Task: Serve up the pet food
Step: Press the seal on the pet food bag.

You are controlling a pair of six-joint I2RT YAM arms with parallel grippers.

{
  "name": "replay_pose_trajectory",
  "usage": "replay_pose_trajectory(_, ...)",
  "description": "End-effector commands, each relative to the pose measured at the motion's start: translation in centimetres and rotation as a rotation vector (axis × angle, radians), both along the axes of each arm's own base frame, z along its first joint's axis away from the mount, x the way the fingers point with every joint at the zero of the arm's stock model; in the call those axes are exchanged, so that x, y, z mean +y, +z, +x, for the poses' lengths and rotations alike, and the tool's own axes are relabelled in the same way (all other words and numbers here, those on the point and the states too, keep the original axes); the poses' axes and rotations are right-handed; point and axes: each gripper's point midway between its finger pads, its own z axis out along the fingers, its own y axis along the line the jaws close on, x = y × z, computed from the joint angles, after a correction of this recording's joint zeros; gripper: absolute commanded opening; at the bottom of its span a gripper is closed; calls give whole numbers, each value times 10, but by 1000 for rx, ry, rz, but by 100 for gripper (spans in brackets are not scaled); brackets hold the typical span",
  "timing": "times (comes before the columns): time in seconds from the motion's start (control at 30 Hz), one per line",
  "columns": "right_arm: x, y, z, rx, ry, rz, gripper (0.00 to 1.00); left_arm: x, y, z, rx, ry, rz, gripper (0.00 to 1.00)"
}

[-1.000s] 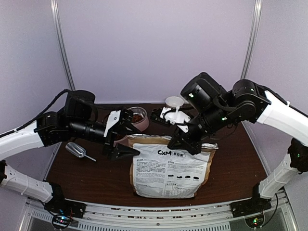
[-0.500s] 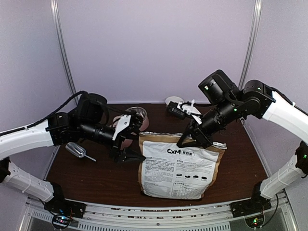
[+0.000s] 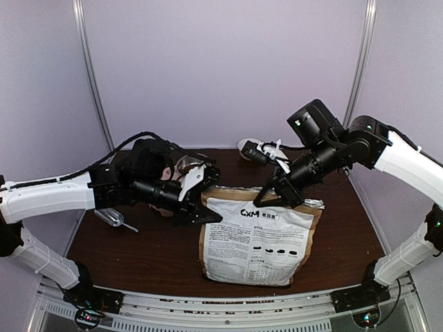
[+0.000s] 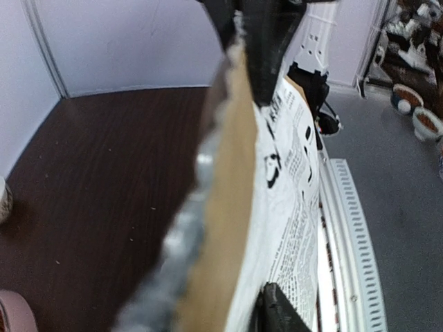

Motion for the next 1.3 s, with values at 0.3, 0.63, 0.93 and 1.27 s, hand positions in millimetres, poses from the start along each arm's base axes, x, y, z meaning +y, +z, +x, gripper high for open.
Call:
replay_pose_trajectory(0.3,18,53,8,-378,-89,99,20,-2,23,-15,19,-52,-92,0)
replay_pose_trajectory(0.63,21,49,-16,-529,-64,-14,59,9,79,-33,51,-105,-223,0)
replay_pose_trajectory(0.93,26,44,-27,-528,-31,-65,70,22,156,-49,109,-120,-388,0)
replay_pose_trajectory(1.27,32,29,-29,-526,6,-82,72,12,128,-38,210,-62,-326,0)
